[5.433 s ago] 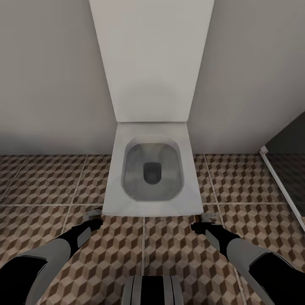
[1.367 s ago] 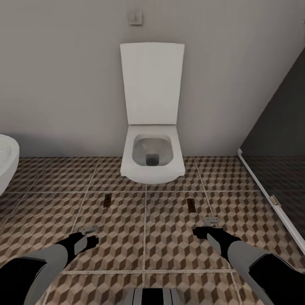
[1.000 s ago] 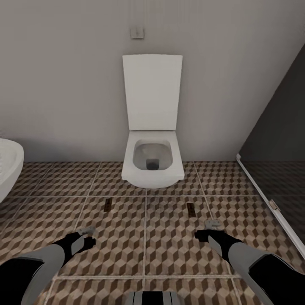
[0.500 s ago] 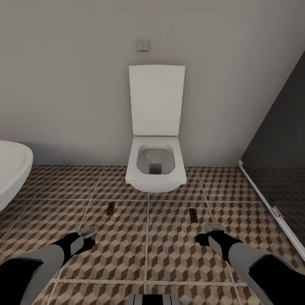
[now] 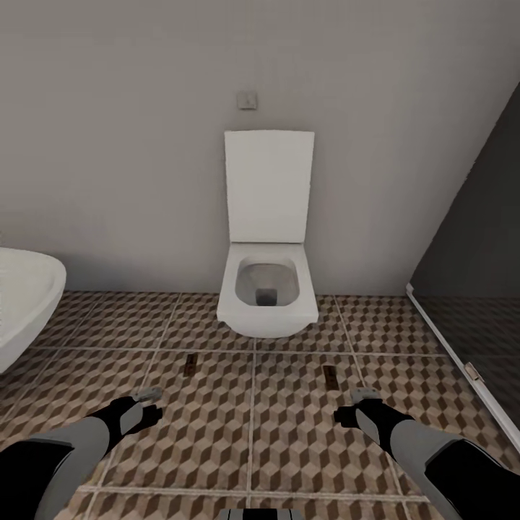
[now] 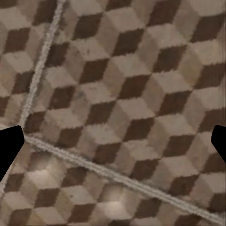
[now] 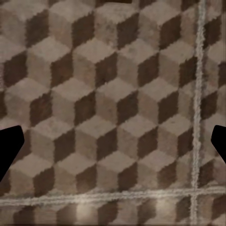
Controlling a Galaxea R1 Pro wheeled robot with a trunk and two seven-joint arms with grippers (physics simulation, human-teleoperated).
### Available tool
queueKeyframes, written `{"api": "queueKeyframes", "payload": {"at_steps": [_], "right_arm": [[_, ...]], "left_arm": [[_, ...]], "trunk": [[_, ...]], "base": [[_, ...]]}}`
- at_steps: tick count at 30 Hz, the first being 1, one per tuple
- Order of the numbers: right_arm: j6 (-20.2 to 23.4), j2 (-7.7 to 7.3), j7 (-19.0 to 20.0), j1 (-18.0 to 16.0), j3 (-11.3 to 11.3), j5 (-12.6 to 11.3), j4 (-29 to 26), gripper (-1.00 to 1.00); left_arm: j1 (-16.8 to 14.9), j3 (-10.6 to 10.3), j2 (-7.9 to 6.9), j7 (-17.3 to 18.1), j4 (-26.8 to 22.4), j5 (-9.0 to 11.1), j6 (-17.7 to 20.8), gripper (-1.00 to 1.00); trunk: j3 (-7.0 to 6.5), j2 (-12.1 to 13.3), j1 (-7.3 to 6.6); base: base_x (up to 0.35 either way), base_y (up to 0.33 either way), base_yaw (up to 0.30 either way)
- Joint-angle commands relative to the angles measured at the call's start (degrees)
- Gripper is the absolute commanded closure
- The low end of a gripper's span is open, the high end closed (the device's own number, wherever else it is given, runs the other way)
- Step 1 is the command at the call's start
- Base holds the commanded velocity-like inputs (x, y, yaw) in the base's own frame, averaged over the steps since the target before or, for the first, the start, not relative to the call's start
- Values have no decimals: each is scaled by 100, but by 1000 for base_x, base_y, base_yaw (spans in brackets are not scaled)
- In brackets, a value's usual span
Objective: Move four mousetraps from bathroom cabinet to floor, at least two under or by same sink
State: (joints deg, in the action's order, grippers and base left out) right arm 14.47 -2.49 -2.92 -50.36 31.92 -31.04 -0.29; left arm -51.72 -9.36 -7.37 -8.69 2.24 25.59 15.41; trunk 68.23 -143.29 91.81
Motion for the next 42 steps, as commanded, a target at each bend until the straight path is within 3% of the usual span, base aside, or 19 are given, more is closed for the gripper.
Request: {"api": "queueKeyframes", "payload": {"at_steps": [1,5,12,19,42], "right_arm": [[25,0,-16,10,49,-54,-4,-100],[31,1,-16,55,50,-51,-5,-100],[36,2,-11,219,51,-45,-5,-100],[31,3,-8,495,47,-45,-6,-100],[7,-6,-7,1050,34,-60,-6,-100]], "left_arm": [[-5,-48,2,-10,5,92,13,-100],[0,-41,5,-10,5,234,5,-100],[44,-28,3,-16,5,604,-24,-100],[93,-30,7,-18,10,835,-54,-100],[226,-30,15,-19,13,929,-99,-100]], "trunk": [[-18,0,-3],[-105,5,-14],[-229,286,-167],[-355,567,-321],[-760,1489,-826]], "base": [[0,0,5],[0,0,4],[0,0,1],[0,0,0],[0,0,0]]}}
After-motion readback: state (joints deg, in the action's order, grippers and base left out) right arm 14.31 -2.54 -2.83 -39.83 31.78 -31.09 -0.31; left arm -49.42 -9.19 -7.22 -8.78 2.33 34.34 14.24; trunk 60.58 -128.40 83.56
